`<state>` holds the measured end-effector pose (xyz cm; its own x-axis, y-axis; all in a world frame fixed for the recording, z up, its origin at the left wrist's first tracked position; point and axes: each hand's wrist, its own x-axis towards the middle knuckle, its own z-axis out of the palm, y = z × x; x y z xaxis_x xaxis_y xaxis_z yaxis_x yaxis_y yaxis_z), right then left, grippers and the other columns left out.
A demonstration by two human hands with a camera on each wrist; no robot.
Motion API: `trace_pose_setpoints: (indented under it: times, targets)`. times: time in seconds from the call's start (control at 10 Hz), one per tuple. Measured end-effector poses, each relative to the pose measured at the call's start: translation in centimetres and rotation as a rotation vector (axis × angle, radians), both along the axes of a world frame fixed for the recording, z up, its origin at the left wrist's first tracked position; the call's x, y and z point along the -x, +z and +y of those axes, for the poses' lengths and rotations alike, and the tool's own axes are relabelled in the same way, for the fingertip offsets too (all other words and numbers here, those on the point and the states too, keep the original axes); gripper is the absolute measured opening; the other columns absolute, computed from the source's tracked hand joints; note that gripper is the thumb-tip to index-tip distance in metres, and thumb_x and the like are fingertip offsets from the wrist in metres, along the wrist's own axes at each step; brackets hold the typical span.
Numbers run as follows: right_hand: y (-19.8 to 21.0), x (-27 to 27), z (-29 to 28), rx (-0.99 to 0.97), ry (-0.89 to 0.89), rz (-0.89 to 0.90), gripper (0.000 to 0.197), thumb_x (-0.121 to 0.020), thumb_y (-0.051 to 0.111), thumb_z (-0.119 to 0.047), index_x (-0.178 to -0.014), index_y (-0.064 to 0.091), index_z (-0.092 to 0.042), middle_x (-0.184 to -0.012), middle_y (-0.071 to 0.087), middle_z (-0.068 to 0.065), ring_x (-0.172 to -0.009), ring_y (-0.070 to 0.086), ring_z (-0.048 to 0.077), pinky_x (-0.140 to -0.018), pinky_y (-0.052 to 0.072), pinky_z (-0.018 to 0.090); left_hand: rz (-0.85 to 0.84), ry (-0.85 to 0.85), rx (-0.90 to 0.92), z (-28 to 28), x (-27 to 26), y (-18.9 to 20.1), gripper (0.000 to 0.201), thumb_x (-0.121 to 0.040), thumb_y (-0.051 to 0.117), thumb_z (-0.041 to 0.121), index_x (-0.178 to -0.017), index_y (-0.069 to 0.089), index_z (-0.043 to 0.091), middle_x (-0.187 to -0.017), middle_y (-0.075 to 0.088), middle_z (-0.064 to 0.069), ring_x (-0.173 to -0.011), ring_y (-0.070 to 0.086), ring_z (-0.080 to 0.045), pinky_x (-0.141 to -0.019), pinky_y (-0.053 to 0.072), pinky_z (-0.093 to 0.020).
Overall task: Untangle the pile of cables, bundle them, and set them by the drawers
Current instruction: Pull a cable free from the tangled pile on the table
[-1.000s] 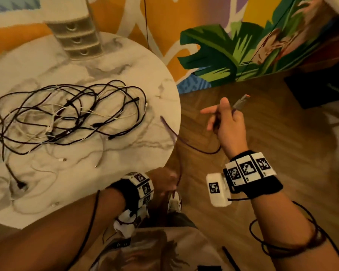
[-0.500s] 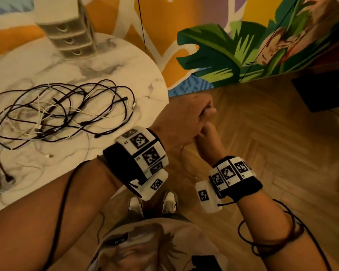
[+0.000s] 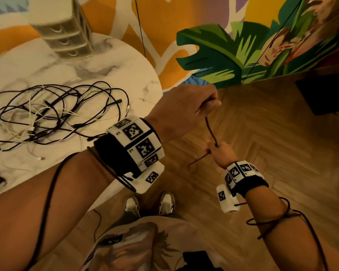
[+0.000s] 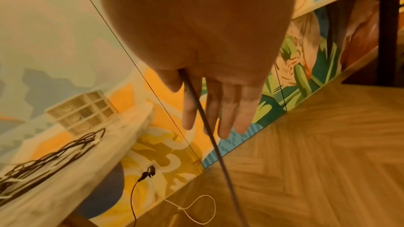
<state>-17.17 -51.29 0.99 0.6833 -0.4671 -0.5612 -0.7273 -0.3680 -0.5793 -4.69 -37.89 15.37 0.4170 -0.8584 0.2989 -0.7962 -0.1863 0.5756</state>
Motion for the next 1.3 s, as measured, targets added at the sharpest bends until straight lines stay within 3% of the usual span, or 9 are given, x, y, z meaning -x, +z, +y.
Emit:
trace_pose_setpoints:
  times: [0.2,0.3,0.4,0.5,0.7,0.8,0.9,1.1,1.3]
  targets:
    - [4.5,-1.2,0.4,0.115,0.173,-0.34,0.028,-0.09,0.053,-0.035,-0.081,0.065,-0.011,-0.078,0.065,0.004,-0.068,0.06,0.021,-0.063,0.048,0.034,0.105,-0.167,-0.239,-2.3,1.2,-1.9,0.016,-0.096,0.046,0.03,-0.088,0.056,0.02,-0.082,0.061,0.004,-0.076,0.056,-0.012,-0.071,0.048,-0.032]
    - [7.3,-2.1,1.1,0.115,0.234,-0.388,0.021,-0.091,0.054,-0.005,-0.109,0.062,0.0,-0.097,0.058,0.006,-0.07,0.049,-0.001,-0.067,0.042,0.005,0.122,-0.19,-0.3,-2.4,1.7,-2.6,0.011,-0.096,0.045,0.029,-0.096,0.053,0.022,-0.093,0.064,0.0,-0.083,0.059,-0.015,-0.075,0.051,-0.035]
    - [7.1,-2.2,1.0,0.072,0.319,-0.283,0.035,-0.09,0.054,0.001,-0.125,0.05,0.008,-0.117,0.059,0.012,-0.067,0.033,-0.01,-0.065,0.032,-0.006,0.115,-0.145,-0.264,-1.8,1.9,-2.8,0.012,-0.096,0.046,0.029,-0.101,0.051,0.02,-0.089,0.065,-0.002,-0.078,0.06,-0.017,-0.068,0.049,-0.03]
    - [5.5,-2.6,1.9,-0.037,0.332,-0.321,0.035,-0.093,0.05,0.001,-0.126,0.048,0.01,-0.084,0.041,-0.02,-0.068,0.033,-0.01,-0.066,0.033,-0.004,0.012,-0.093,-0.267,-0.7,1.9,-3.1,0.015,-0.096,0.044,0.03,-0.103,0.05,0.018,-0.08,0.062,0.0,-0.07,0.056,-0.015,-0.06,0.04,-0.028]
    - [5.1,-4.3,5.3,-0.325,0.267,-0.479,0.025,-0.093,0.057,-0.018,-0.069,0.054,-0.023,-0.073,0.049,-0.006,-0.066,0.057,-0.009,-0.064,0.043,0.009,-0.064,0.028,-0.348,3.0,1.9,-4.8,0.025,-0.098,0.039,0.038,-0.112,0.047,0.02,-0.079,0.057,0.004,-0.066,0.054,-0.015,-0.058,0.035,-0.027]
    - [3.6,-5.3,6.3,-0.342,0.214,-0.534,0.031,-0.09,0.055,-0.039,-0.089,0.064,-0.009,-0.078,0.059,0.0,-0.07,0.058,0.002,-0.069,0.051,0.025,0.202,0.14,-0.374,6.2,1.0,-5.6,0.031,-0.095,0.04,0.049,-0.115,0.048,0.026,-0.074,0.052,0.012,-0.066,0.051,-0.009,-0.061,0.038,-0.025]
    - [2.2,-6.6,7.3,-0.285,0.177,-0.412,0.033,-0.103,0.032,-0.025,-0.104,0.06,-0.008,-0.083,0.062,0.01,-0.066,0.054,0.012,-0.063,0.042,0.025,0.249,0.344,-0.557,12.7,-2.0,-9.9,0.028,-0.092,0.041,0.05,-0.099,0.053,0.026,-0.08,0.062,0.004,-0.077,0.06,-0.019,-0.065,0.045,-0.031]
    - [2.0,-7.9,9.5,-0.349,0.106,-0.412,0.029,-0.103,0.03,-0.022,-0.099,0.058,-0.014,-0.081,0.061,0.009,-0.065,0.05,0.02,-0.063,0.043,0.03,0.296,0.861,-1.099,28.1,-6.4,-16.9,0.046,-0.093,0.041,0.04,-0.132,0.041,0.017,-0.128,0.049,-0.016,-0.114,0.05,-0.036,-0.093,0.044,-0.043]
    - [0.9,-9.0,12.4,-0.298,0.269,-0.344,0.031,-0.103,0.031,-0.023,-0.101,0.059,-0.009,-0.082,0.062,0.006,-0.062,0.055,0.018,-0.06,0.044,0.027,0.256,0.633,-1.028,27.9,-4.3,-17.2,0.045,-0.095,0.04,0.036,-0.134,0.04,0.013,-0.135,0.048,-0.01,-0.119,0.049,-0.029,-0.091,0.042,-0.036]
